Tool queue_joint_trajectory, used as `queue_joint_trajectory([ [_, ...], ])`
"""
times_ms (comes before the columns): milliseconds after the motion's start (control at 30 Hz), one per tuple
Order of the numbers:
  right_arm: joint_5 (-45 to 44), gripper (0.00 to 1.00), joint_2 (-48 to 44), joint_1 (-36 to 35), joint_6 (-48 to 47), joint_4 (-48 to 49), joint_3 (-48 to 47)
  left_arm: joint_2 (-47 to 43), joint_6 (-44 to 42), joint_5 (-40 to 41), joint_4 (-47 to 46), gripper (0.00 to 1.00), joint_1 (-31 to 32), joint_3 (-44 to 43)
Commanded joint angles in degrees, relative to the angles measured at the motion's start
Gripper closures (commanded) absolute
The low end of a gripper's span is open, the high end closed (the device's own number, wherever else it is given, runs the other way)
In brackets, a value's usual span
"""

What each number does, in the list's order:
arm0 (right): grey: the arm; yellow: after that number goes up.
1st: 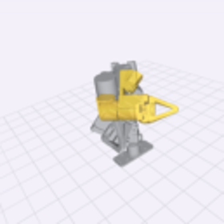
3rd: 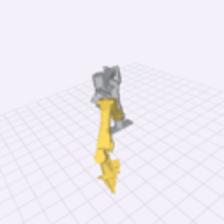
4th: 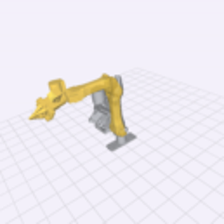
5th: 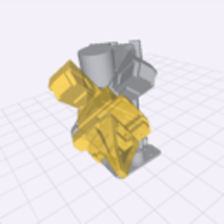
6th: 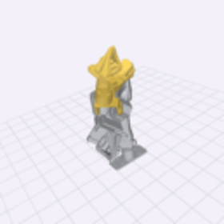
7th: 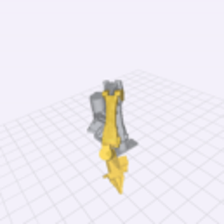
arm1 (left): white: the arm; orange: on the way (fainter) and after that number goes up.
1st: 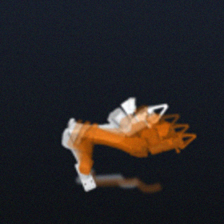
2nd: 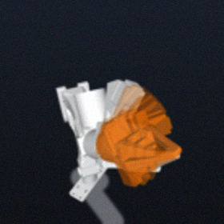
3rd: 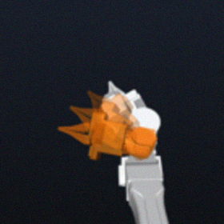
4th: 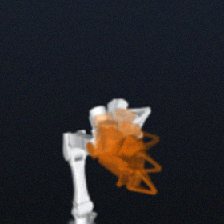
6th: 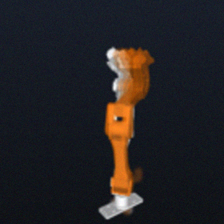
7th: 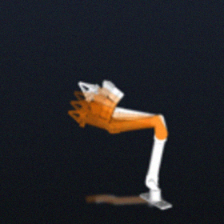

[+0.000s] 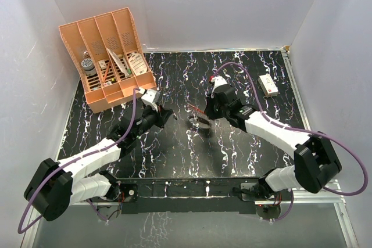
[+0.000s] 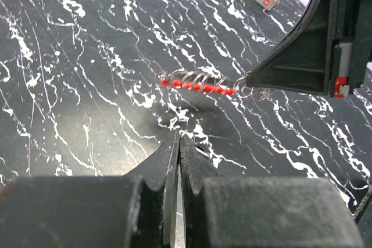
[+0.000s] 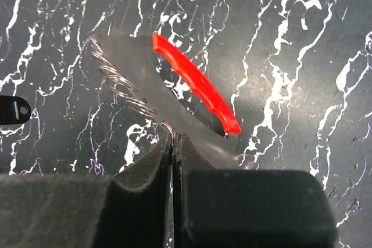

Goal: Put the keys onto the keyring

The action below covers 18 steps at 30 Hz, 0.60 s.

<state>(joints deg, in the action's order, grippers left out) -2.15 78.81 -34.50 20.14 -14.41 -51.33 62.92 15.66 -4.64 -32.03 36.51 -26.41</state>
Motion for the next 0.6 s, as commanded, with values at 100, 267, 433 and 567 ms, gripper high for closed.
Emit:
queue_joint_trajectory([
  [100, 4.1, 1.00, -5.5, -0.2, -3.5, 11.4, 1.7, -3.5, 0.5, -2.9, -1.6, 1.00, 0.2, -4.5],
  [267, 7.7, 1.00, -5.9, -0.2, -2.8, 13.4, 1.1, -4.6, 0.9, -4.4, -2.7, 1.00, 0.2, -4.3],
  [433, 10.0, 1.00, -6.3, -0.2, -2.2, 13.8, 0.5, -5.6, 0.7, -4.6, -2.5, 1.00, 0.2, -4.1],
  [567, 11.3, 1.00, -6.8, -0.2, -1.5, 13.9, -0.1, -6.0, 0.5, -4.6, -2.6, 1.00, 0.2, -3.9],
])
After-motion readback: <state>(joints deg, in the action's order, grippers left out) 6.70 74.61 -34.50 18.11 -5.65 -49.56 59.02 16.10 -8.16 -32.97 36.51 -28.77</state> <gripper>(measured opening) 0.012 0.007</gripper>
